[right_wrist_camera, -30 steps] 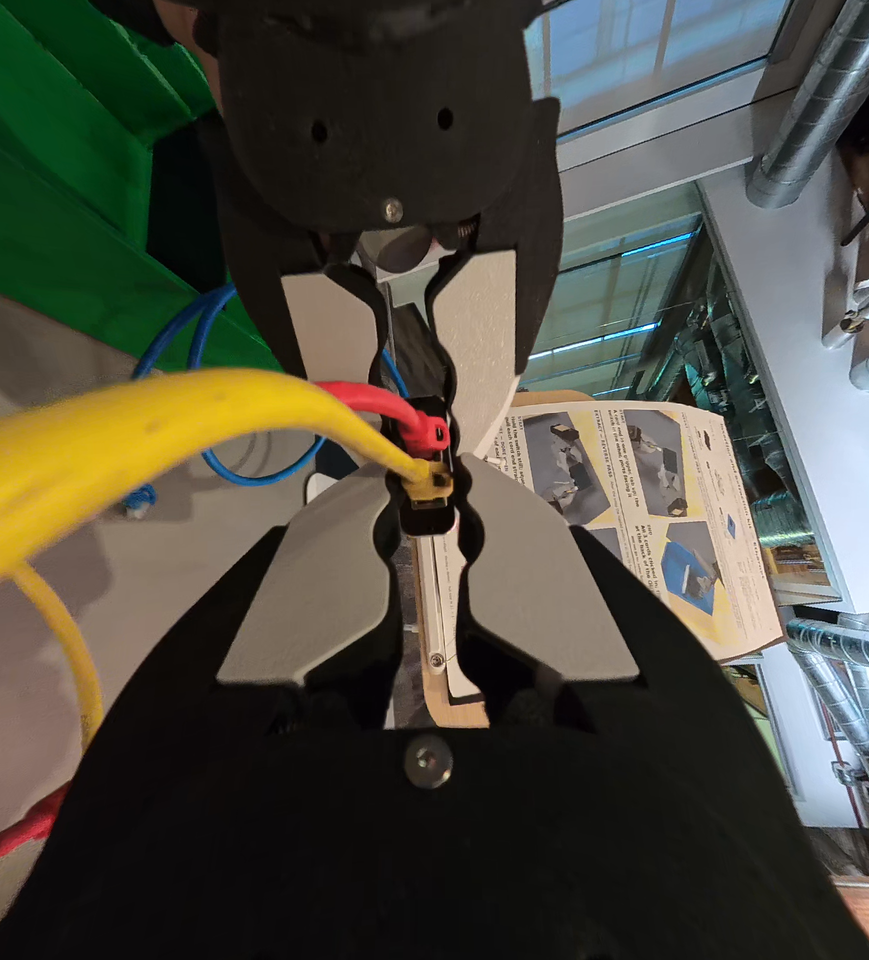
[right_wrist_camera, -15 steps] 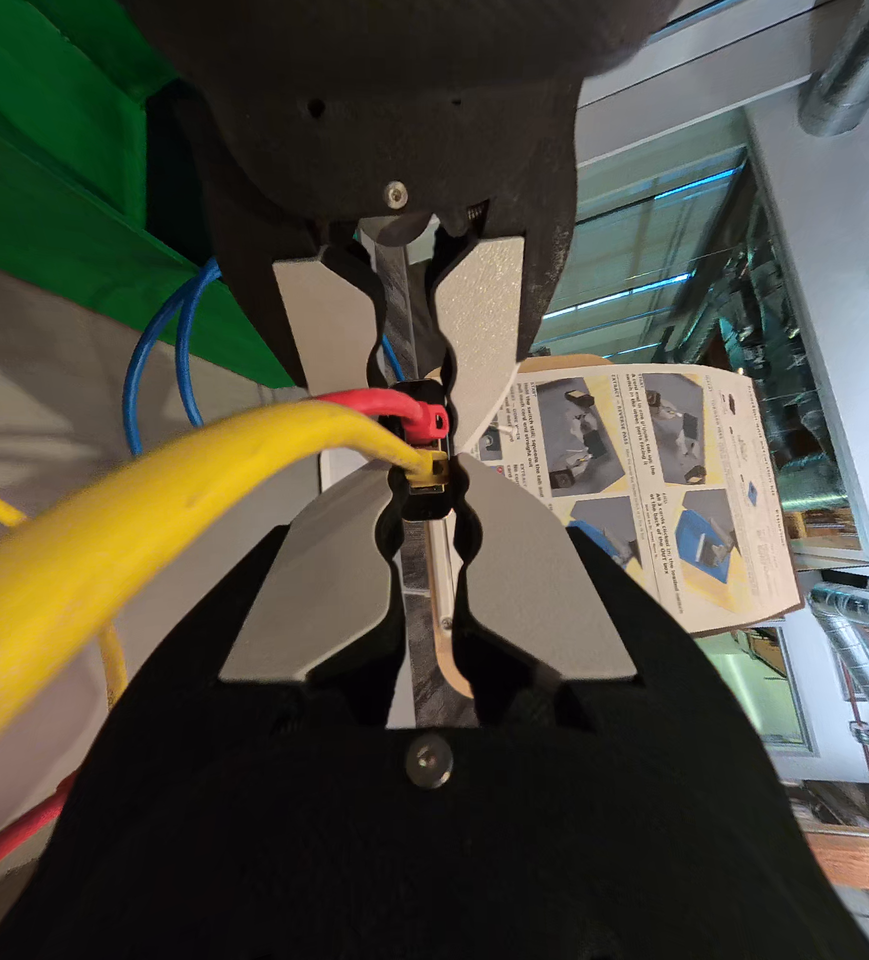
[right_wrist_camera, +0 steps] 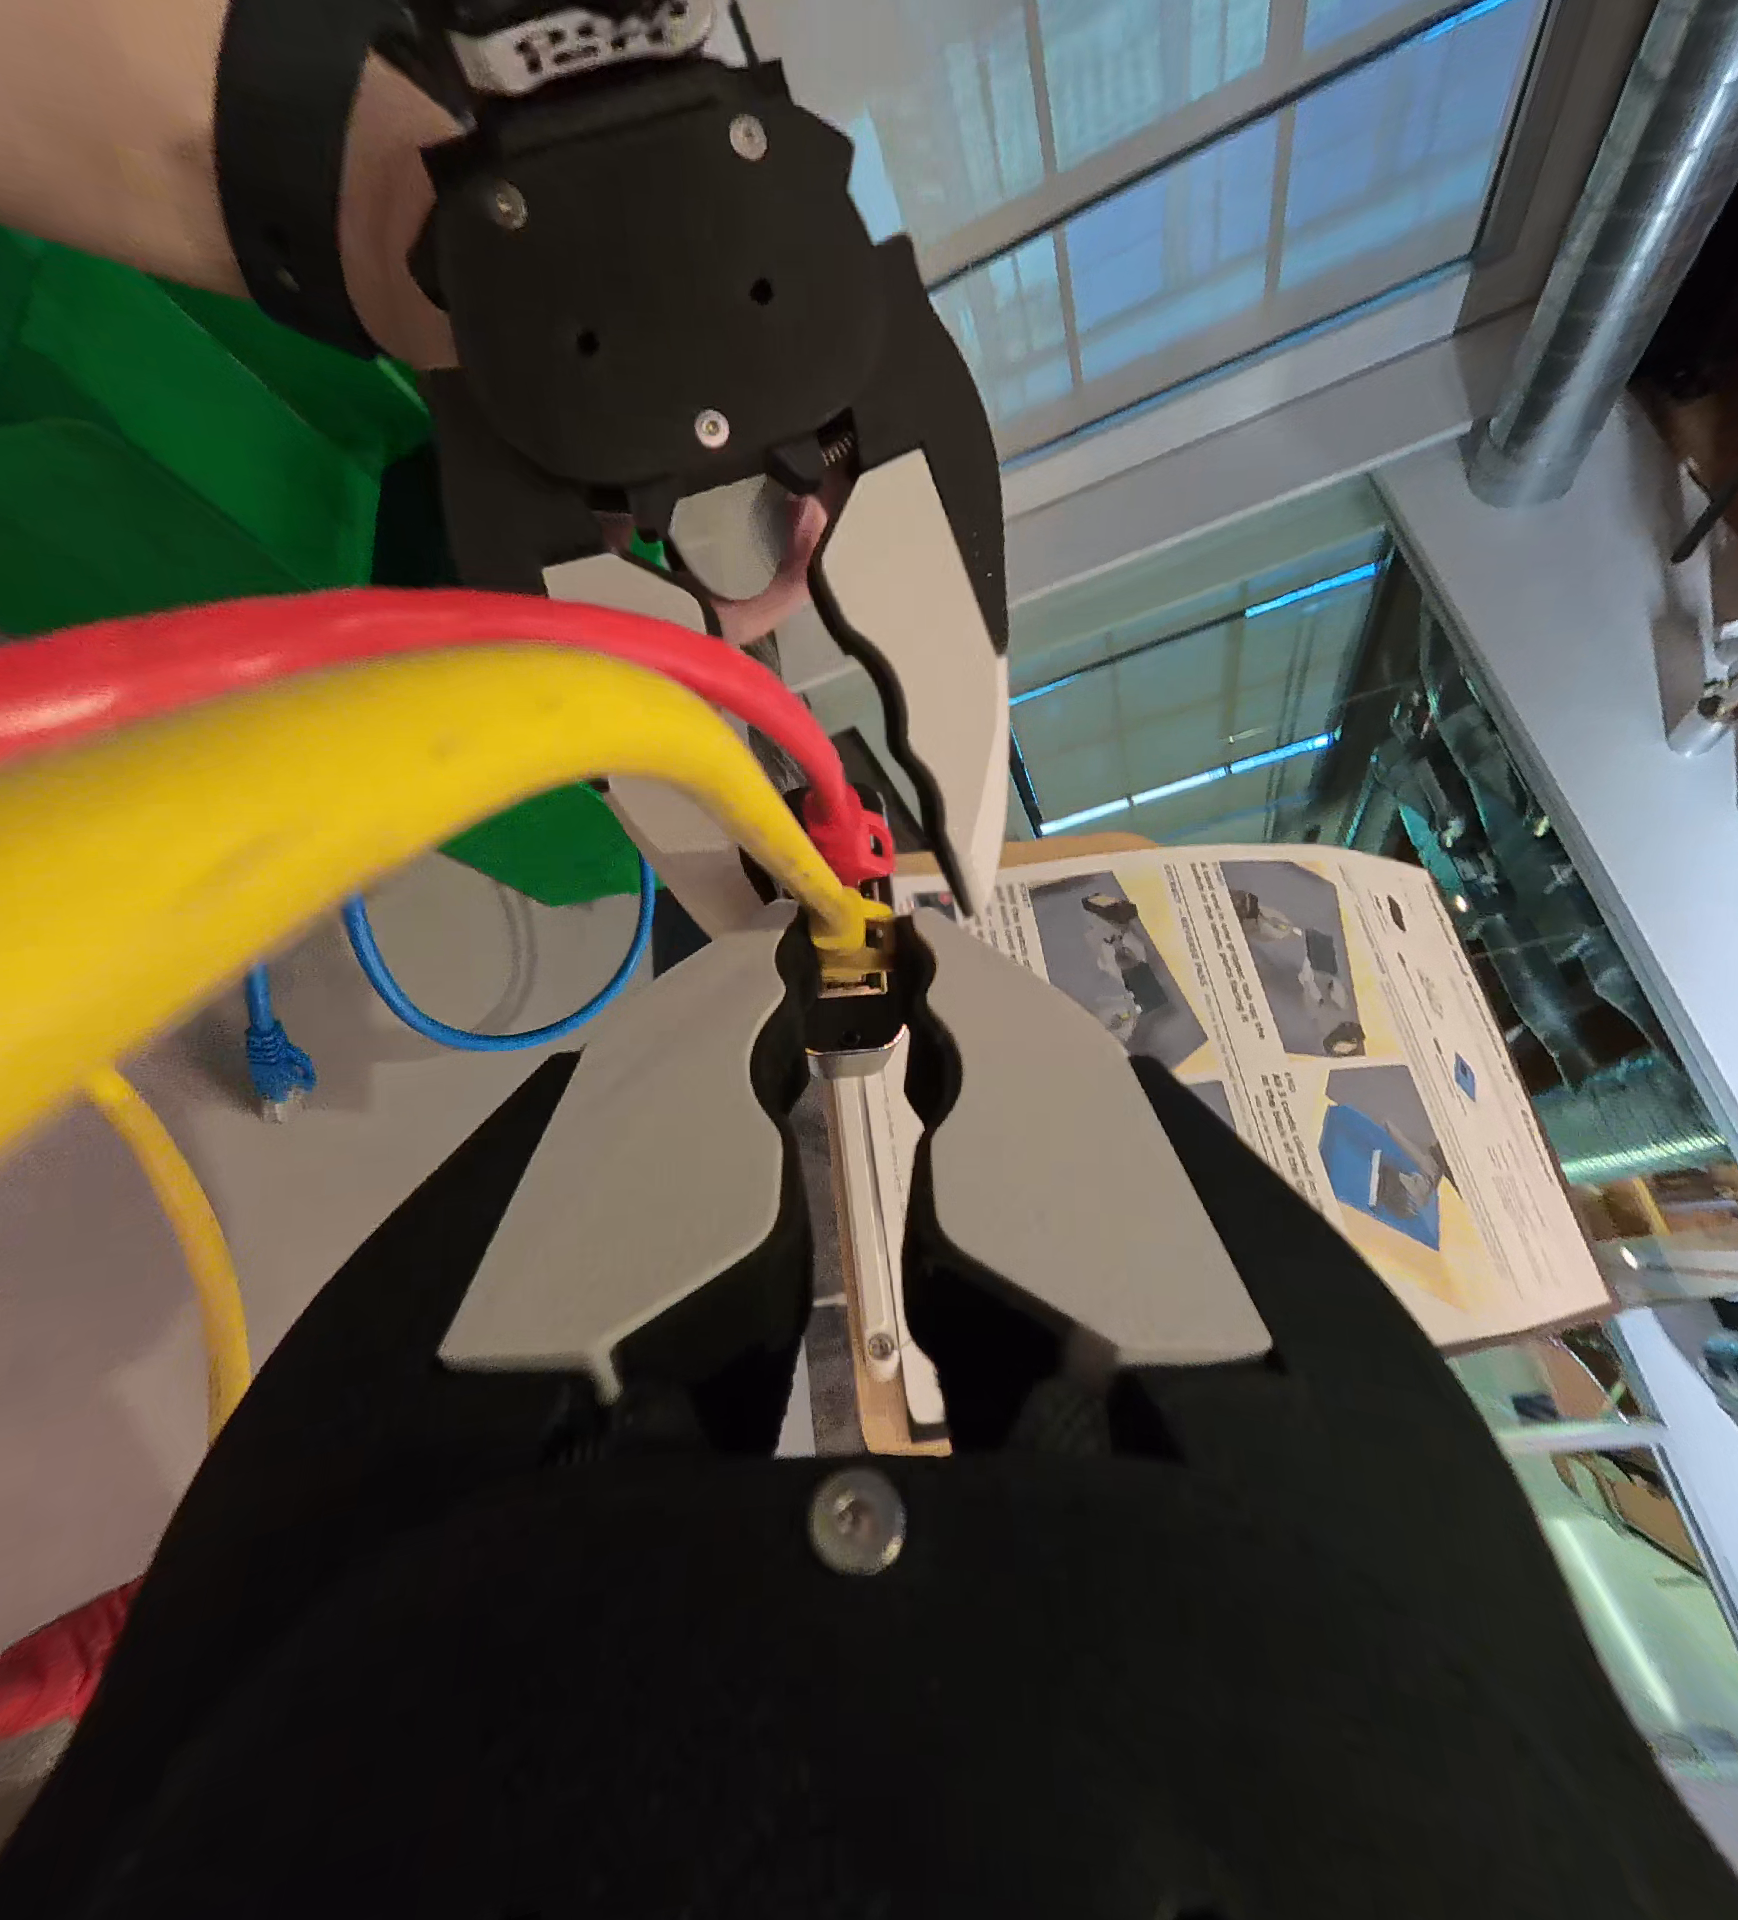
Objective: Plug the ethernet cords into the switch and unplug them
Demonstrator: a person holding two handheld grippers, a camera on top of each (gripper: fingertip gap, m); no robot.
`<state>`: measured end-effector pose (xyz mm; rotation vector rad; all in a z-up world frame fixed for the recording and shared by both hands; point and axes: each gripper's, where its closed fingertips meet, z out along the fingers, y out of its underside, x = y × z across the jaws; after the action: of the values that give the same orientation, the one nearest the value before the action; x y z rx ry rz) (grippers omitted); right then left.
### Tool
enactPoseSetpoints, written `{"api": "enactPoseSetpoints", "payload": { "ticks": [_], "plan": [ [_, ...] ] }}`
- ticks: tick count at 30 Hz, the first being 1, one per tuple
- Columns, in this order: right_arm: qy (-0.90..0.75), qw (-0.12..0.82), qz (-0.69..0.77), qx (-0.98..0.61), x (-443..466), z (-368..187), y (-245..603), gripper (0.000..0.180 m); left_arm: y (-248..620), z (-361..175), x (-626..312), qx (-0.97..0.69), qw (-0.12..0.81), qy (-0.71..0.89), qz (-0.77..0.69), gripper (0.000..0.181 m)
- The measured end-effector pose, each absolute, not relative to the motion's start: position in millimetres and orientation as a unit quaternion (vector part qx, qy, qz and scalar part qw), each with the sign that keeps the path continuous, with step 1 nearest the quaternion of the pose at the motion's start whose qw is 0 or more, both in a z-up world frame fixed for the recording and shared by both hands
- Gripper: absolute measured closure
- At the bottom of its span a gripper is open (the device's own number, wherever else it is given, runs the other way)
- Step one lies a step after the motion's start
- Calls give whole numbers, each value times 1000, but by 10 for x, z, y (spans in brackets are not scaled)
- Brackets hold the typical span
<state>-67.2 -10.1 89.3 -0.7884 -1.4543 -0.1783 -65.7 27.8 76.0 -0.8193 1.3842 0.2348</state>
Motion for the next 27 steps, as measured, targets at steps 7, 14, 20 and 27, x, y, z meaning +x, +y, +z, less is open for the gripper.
{"api": "enactPoseSetpoints", "payload": {
  "ticks": [7,14,20,27],
  "plan": [
    [-671,667,-55,-319,-638,871,-209,164,210,672,-562,-341,679,639,122,154],
    [-627,667,-121,-384,-259,918,153,160,392,603,-687,-395,646,635,151,156],
    [-503,683,-184,-496,702,1165,502,165,616,570,-1003,-430,618,624,209,156],
    [-562,717,48,-410,-234,1572,-429,156,705,473,-1059,-459,591,626,219,156]
  ]
}}
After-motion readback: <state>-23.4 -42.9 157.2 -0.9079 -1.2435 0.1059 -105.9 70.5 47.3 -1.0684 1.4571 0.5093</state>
